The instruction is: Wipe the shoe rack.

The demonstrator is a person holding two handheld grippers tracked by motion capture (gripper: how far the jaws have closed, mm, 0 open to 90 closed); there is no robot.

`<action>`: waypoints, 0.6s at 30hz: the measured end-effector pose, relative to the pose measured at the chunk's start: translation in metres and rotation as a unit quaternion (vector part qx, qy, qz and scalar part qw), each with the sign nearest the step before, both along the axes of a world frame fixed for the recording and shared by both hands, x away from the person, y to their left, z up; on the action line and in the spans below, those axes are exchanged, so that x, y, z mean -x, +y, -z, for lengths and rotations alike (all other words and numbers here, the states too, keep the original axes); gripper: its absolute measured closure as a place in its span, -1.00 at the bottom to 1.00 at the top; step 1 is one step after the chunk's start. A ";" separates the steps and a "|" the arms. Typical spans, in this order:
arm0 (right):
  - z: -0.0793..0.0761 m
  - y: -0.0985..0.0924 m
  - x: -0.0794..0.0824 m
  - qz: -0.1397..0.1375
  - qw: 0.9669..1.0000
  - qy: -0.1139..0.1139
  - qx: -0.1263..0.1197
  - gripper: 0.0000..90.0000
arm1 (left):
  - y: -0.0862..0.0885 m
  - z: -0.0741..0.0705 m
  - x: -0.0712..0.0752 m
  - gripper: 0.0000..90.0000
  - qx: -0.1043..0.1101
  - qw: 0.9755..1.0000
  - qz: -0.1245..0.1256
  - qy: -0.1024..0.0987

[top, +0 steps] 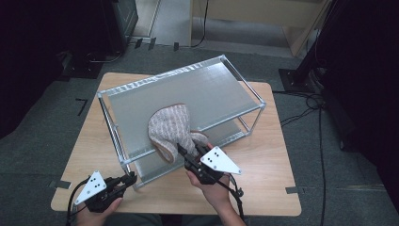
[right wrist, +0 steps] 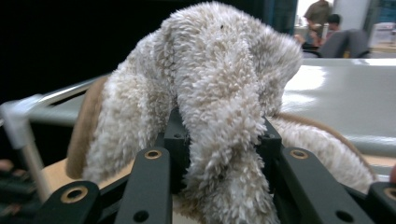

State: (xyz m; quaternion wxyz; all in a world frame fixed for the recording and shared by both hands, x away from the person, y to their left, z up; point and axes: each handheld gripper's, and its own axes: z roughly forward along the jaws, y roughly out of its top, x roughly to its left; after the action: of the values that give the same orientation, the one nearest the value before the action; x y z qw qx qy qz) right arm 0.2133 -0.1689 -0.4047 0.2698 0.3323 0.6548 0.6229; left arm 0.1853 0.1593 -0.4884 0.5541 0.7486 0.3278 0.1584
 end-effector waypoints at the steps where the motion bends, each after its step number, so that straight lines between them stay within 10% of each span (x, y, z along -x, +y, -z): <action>1: 0.003 0.001 0.002 -0.006 1.000 -0.003 0.003 0.51 | 0.000 0.000 0.000 0.78 0.001 1.000 0.001 0.000; 18: 0.047 -0.003 0.005 -0.064 0.994 0.068 0.050 0.55 | 0.002 0.000 -0.002 0.77 0.003 1.000 0.009 0.002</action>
State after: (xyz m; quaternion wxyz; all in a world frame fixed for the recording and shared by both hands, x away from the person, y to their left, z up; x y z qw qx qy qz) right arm 0.2083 -0.1720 -0.4520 0.2005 0.3172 0.7221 0.5811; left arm 0.1873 0.1609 -0.4888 0.5570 0.7504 0.3223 0.1508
